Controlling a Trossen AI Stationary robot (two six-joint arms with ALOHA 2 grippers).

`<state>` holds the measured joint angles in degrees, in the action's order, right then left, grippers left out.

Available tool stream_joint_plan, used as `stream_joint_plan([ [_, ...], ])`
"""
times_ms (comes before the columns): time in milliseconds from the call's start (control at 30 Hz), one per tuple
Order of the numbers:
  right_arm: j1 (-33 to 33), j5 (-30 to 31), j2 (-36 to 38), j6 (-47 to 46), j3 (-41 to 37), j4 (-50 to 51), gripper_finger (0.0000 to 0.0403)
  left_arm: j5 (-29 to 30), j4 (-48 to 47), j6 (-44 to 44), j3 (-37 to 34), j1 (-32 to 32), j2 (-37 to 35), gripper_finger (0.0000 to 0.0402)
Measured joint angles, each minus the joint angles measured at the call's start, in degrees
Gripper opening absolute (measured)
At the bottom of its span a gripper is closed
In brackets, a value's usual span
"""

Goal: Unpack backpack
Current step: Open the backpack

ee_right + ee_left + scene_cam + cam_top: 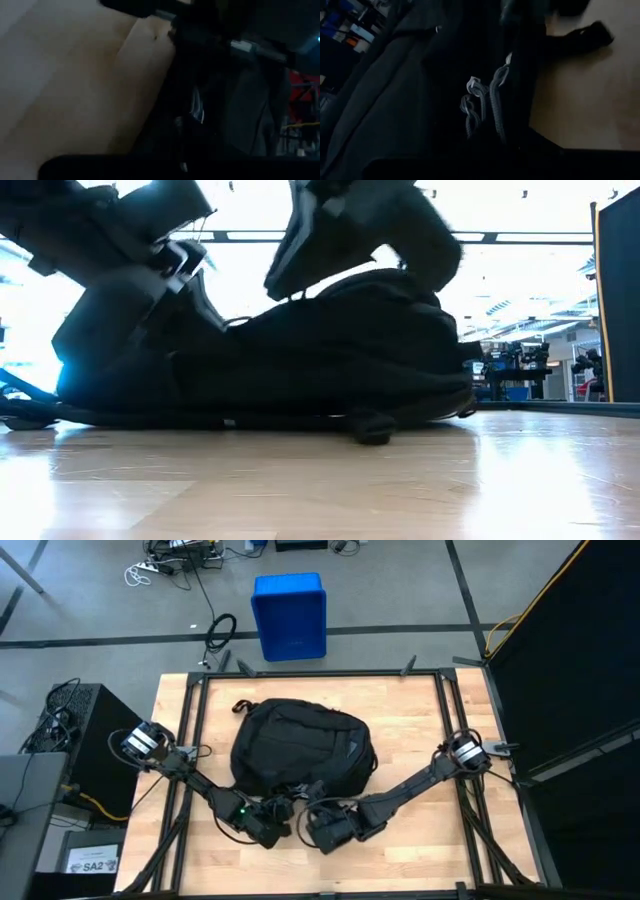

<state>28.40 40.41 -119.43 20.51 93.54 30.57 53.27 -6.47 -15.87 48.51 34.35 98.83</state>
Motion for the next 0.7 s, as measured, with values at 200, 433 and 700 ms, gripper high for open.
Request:
stream_joint_plan([
  [200, 2.29, 0.13, 0.91, -8.28, 1.18, 8.73, 0.0001, -1.3, -8.28, -7.36, -0.02, 1.0, -0.02, 0.0],
  [433, 2.53, 0.62, 1.14, -22.23, 1.22, 23.34, 0.0, -1.56, -10.87, -8.88, 0.0, 3.26, -0.04, 0.0],
  [700, 2.77, -1.15, 2.34, -33.82, 1.16, 37.71, 0.0003, -3.58, -17.16, -13.13, -0.22, 4.27, 0.0, 0.0],
])
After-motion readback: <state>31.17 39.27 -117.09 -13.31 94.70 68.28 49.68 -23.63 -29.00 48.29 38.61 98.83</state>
